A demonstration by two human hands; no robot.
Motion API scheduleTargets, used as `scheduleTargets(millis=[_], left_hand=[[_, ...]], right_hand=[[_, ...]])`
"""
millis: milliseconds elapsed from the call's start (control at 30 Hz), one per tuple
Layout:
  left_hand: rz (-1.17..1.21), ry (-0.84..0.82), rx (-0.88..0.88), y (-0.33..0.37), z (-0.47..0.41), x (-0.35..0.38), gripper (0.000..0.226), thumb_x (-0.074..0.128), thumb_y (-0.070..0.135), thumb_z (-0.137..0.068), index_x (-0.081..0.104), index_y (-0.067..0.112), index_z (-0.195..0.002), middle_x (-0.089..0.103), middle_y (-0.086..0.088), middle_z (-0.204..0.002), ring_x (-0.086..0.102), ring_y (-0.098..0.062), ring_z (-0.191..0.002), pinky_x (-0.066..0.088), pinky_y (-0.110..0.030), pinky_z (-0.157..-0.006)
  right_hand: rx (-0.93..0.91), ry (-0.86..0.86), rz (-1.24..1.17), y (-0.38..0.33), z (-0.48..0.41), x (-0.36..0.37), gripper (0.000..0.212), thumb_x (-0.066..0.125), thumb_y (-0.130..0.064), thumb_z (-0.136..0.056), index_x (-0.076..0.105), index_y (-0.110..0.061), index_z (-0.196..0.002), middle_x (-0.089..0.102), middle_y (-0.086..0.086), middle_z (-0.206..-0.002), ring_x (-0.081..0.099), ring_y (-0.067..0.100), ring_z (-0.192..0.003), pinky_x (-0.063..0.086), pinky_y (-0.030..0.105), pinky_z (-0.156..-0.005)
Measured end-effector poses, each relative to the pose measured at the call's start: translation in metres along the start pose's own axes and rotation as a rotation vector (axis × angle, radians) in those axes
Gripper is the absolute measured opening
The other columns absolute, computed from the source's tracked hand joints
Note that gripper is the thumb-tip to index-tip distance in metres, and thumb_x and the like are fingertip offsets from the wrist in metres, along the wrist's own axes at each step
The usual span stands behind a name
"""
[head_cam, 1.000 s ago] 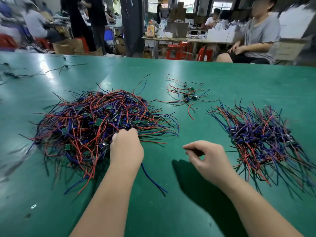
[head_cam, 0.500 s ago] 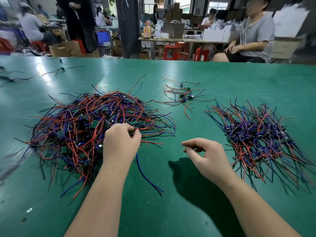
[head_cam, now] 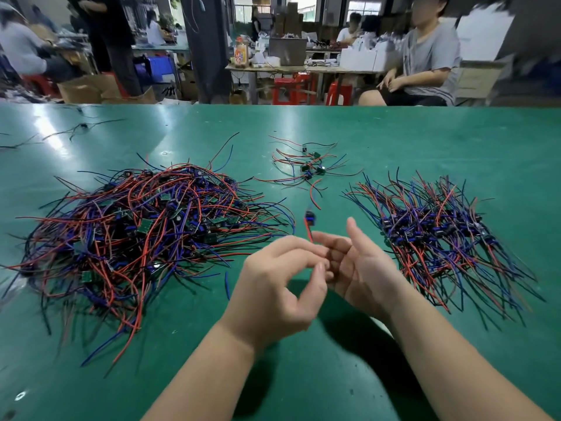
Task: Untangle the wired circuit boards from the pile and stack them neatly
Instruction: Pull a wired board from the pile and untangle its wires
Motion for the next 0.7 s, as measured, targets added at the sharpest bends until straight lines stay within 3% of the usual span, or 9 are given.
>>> scheduleTargets(millis=[67, 167, 267, 367, 500, 600, 700], left_hand=[[0.08, -0.045, -0.009, 0.004, 0.002, 0.006, 0.009, 0.065, 0.003, -0.076, 0.073, 0.004, -0.074, 0.072, -0.002, -0.084, 0.067, -0.008, -0.083, 0.052, -0.023, -0.08], [0.202, -0.124, -0.098, 0.004, 0.004, 0.012, 0.016, 0.061, 0.013, -0.078, 0.074, 0.006, -0.072, 0.073, 0.0, -0.083, 0.068, -0.006, -0.081, 0.052, -0.022, -0.078], [0.557, -0.175, -0.419, -0.004, 0.005, 0.017, 0.024, 0.057, 0.021, -0.078, 0.074, 0.006, -0.071, 0.074, -0.008, -0.078, 0.071, -0.018, -0.076, 0.055, -0.027, -0.074], [0.895, -0.152, -0.793, -0.014, 0.005, 0.021, 0.029, 0.054, 0.019, -0.084, 0.073, 0.009, -0.063, 0.071, -0.011, -0.071, 0.068, -0.028, -0.056, 0.059, -0.039, -0.062], [0.778, -0.051, -1.075, -0.031, 0.01, 0.024, 0.039, 0.058, 0.034, -0.091, 0.057, 0.012, -0.058, 0.061, -0.006, -0.054, 0.061, -0.025, -0.042, 0.053, -0.028, -0.045], [0.667, -0.048, -1.004, -0.032, 0.013, 0.027, 0.039, 0.073, 0.045, -0.067, 0.057, 0.01, -0.069, 0.061, -0.006, -0.055, 0.061, -0.021, -0.045, 0.049, -0.023, -0.043], [0.564, -0.067, -0.945, -0.035, 0.017, 0.03, 0.031, 0.081, 0.029, -0.069, 0.065, 0.008, -0.083, 0.069, -0.016, -0.068, 0.064, -0.024, -0.059, 0.053, -0.028, -0.052]], right_hand=[[-0.044, 0.0, -0.118, -0.007, 0.0, -0.001, 0.053, 0.049, -0.051, -0.08, 0.063, -0.004, -0.1, 0.071, 0.011, -0.085, 0.05, 0.01, -0.054, 0.042, 0.019, -0.052], [-0.117, 0.046, -0.2, -0.015, 0.001, -0.006, 0.039, 0.055, -0.037, -0.078, 0.063, -0.006, -0.101, 0.071, 0.008, -0.075, 0.043, 0.004, -0.042, 0.041, 0.015, -0.043], [-0.119, 0.06, -0.093, -0.017, 0.002, -0.012, 0.032, 0.061, -0.032, -0.074, 0.063, -0.012, -0.099, 0.072, 0.01, -0.076, 0.046, 0.006, -0.041, 0.043, 0.015, -0.045], [-0.089, -0.009, -0.028, -0.016, 0.005, -0.011, 0.031, 0.061, -0.034, -0.073, 0.067, -0.015, -0.097, 0.073, 0.01, -0.085, 0.054, 0.008, -0.045, 0.047, 0.016, -0.047], [-0.128, -0.106, 0.054, -0.017, 0.009, -0.006, 0.019, 0.06, -0.033, -0.075, 0.076, -0.025, -0.082, 0.074, 0.006, -0.099, 0.062, 0.007, -0.064, 0.049, 0.018, -0.054], [-0.167, -0.069, 0.131, -0.014, 0.009, -0.005, 0.007, 0.069, -0.023, -0.067, 0.074, -0.018, -0.071, 0.072, 0.002, -0.081, 0.059, 0.008, -0.061, 0.041, 0.016, -0.049], [-0.169, 0.023, 0.213, -0.007, 0.007, -0.004, 0.017, 0.077, -0.02, -0.054, 0.069, -0.013, -0.067, 0.062, 0.002, -0.062, 0.05, 0.007, -0.048, 0.035, 0.014, -0.043]])
Point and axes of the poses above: each hand's wrist, its own z-axis away from the middle knuckle, its own x-axis out of the palm, y = z × x, the point moved 4 cm from there along -z, towards the middle knuckle
